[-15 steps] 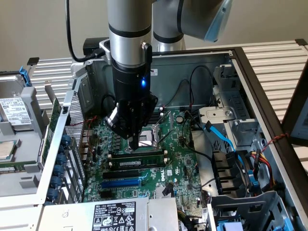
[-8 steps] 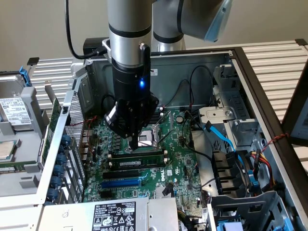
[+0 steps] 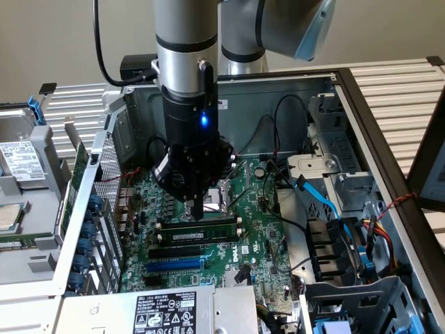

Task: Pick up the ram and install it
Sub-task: 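Press down the ram until it locks into place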

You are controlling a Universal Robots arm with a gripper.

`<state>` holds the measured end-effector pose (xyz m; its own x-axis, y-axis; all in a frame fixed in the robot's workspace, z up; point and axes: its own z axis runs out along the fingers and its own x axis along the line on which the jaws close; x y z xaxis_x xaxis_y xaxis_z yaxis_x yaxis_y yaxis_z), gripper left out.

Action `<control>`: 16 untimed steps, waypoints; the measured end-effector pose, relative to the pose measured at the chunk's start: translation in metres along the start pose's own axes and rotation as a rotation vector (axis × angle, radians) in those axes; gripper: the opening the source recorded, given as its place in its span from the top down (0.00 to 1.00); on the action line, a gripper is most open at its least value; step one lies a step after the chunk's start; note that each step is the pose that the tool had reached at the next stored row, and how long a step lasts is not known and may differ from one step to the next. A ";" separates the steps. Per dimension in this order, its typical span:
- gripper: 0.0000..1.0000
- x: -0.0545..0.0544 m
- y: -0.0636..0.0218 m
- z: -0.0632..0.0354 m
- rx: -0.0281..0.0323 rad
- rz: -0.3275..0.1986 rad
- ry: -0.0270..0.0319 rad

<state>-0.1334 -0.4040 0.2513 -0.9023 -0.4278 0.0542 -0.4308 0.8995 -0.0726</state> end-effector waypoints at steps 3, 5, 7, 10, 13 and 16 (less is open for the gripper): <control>0.89 0.000 0.0002 -0.0001 0.0192 0.022 -0.0258; 0.89 0.000 0.0002 0.0000 0.0250 0.041 -0.0386; 0.89 0.000 0.0003 0.0000 0.0284 0.063 -0.0458; 0.89 0.000 0.0002 0.0000 0.0301 0.102 -0.0487; 0.89 0.000 0.0003 -0.0001 0.0296 0.146 -0.0456; 0.89 0.000 0.0002 -0.0001 0.0285 0.191 -0.0417</control>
<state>-0.1334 -0.4038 0.2514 -0.9673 -0.2535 -0.0045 -0.2516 0.9620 -0.1058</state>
